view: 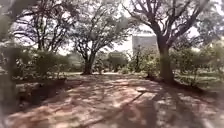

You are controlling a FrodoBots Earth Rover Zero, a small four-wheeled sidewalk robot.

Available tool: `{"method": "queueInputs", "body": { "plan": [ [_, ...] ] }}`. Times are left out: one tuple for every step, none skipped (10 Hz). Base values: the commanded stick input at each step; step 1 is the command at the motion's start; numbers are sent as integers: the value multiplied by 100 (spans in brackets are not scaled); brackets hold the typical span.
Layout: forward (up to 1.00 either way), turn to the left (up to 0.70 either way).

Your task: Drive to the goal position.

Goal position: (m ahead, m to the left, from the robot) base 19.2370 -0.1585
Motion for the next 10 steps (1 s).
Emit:
{"method": "queueInputs", "body": {
  "plan": [
    [70, 0],
    [70, 0],
    [70, 0],
    [70, -2],
    [70, -19],
    [70, -35],
    [70, -35],
    [70, -14],
    [70, 0],
    [70, 0]
  ]
}}
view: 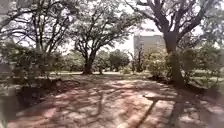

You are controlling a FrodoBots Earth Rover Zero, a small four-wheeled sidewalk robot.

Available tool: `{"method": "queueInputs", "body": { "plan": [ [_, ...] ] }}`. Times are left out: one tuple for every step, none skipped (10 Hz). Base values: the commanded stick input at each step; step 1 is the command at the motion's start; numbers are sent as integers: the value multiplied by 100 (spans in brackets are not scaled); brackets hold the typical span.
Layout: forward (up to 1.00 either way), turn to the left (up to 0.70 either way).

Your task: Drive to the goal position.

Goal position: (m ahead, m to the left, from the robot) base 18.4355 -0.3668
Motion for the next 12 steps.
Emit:
{"method": "queueInputs", "body": {
  "plan": [
    [70, 0],
    [70, 0],
    [70, 0],
    [70, 0],
    [70, 0],
    [70, 0],
    [70, 0],
    [70, 0],
    [70, 0],
    [70, 0],
    [70, 0],
    [70, 0]
  ]
}}
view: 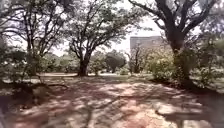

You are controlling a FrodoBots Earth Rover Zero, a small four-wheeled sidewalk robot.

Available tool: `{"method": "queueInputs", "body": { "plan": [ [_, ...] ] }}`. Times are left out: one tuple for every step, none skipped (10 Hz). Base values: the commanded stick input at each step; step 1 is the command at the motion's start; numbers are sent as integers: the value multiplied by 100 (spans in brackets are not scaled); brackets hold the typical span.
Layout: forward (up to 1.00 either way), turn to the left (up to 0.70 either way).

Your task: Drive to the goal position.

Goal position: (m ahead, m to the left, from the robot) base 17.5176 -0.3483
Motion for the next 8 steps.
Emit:
{"method": "queueInputs", "body": {
  "plan": [
    [70, 0],
    [70, 0],
    [70, 0],
    [70, 0],
    [70, 0],
    [70, 0],
    [70, 0],
    [70, 0]
  ]
}}
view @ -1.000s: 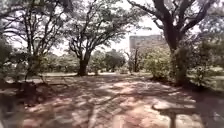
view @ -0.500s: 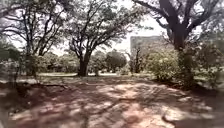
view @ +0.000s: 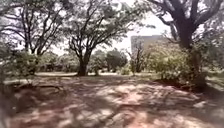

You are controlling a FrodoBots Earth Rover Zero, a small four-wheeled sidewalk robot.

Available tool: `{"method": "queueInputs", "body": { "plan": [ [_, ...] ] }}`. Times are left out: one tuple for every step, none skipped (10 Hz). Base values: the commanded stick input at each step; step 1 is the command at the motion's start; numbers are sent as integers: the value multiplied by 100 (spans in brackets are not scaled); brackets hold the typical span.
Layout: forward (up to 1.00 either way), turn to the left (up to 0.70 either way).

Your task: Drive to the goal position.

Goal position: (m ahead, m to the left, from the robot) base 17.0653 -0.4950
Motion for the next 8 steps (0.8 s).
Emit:
{"method": "queueInputs", "body": {
  "plan": [
    [70, 0],
    [70, 0],
    [70, 0],
    [70, 0],
    [70, 0],
    [70, 0],
    [70, 0],
    [70, 0]
  ]
}}
